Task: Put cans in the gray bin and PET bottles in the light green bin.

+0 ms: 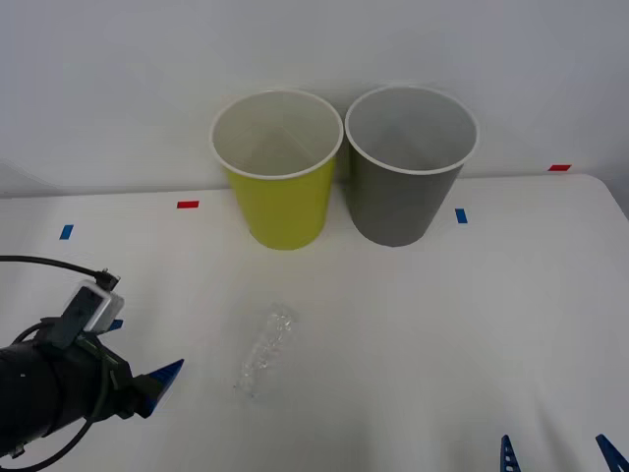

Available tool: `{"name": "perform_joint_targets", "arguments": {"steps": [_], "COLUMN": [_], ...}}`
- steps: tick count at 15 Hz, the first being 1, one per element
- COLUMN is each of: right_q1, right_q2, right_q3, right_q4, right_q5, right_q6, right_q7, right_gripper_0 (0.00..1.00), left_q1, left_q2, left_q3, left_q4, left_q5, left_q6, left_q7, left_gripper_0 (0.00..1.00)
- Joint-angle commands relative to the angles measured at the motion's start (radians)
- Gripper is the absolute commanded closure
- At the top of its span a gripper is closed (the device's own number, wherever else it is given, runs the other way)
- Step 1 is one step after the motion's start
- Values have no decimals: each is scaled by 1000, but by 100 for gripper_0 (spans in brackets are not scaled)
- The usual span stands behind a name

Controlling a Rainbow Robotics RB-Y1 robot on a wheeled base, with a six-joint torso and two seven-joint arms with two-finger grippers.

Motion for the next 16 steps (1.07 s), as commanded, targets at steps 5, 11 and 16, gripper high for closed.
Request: {"name": "perform_joint_targets", "arguments": {"steps": [5, 11, 16], "right_q1": [0, 0, 0], "right_q2": [0, 0, 0], "right_q3": [0, 0, 0], "right_q4": [0, 0, 0], "right_q5": [0, 0, 0], "right_q6": [0, 0, 0], "right_q7": [0, 0, 0], "right_gripper_0": [0, 0, 0], "left_q1": [-247, -365, -484], "left_q2": [-59, -62, -76], "left_q3": [-1, -172, -273], "left_q4": [-31, -18, 39], "left_q5": [221, 120, 122], "left_q6": [369, 379, 379], "left_q7": [-28, 10, 61], "left_gripper_0": [0, 0, 0]}}
